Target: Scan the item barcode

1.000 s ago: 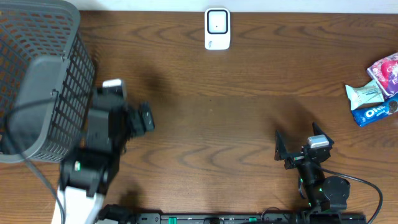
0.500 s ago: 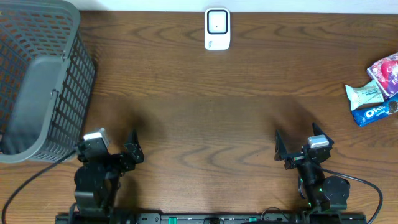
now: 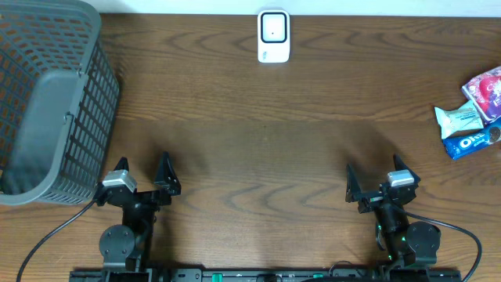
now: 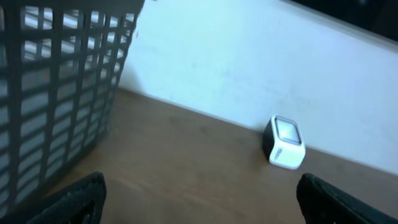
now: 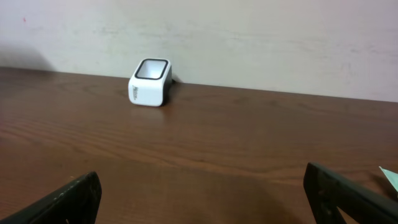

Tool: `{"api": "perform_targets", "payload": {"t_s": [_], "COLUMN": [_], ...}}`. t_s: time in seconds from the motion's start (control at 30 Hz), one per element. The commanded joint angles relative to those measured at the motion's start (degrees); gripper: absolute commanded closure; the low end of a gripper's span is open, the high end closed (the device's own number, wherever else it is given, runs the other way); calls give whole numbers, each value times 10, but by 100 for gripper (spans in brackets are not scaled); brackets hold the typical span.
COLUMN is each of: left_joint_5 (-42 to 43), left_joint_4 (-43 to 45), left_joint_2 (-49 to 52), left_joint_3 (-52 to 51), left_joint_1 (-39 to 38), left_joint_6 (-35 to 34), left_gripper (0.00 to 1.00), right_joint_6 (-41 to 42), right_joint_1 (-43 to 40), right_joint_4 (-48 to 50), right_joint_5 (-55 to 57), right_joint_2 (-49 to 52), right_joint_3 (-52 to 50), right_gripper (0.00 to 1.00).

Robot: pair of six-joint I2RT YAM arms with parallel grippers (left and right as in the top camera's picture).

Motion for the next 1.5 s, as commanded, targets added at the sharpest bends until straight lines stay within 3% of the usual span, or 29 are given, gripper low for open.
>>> {"api": "perform_targets", "payload": {"t_s": [0.0, 0.2, 0.47, 0.97, 1.47], "left_joint_5": [12, 12, 13, 26, 25], "left_joint_4": [60, 79, -56, -56, -54], "left_joint_2": [-5, -5, -5, -5, -4], "left_joint_3": [-29, -41, -41, -41, -41], "left_joint_1": [10, 29, 57, 57, 57], "left_joint_6": [0, 1, 3, 118, 132], "left_gripper": [2, 2, 2, 2, 2], "right_joint_6": [-5, -5, -5, -5, -5], "right_joint_1": [-3, -3, -3, -3, -3], "right_joint_4": [-3, -3, -3, -3, -3], "right_joint_5": [5, 5, 5, 5, 5], "right_joint_2": [-4, -4, -4, -4, -4], "right_joint_3": [-1, -1, -1, -1, -1], "right_gripper": [1, 1, 1, 1, 1]}}
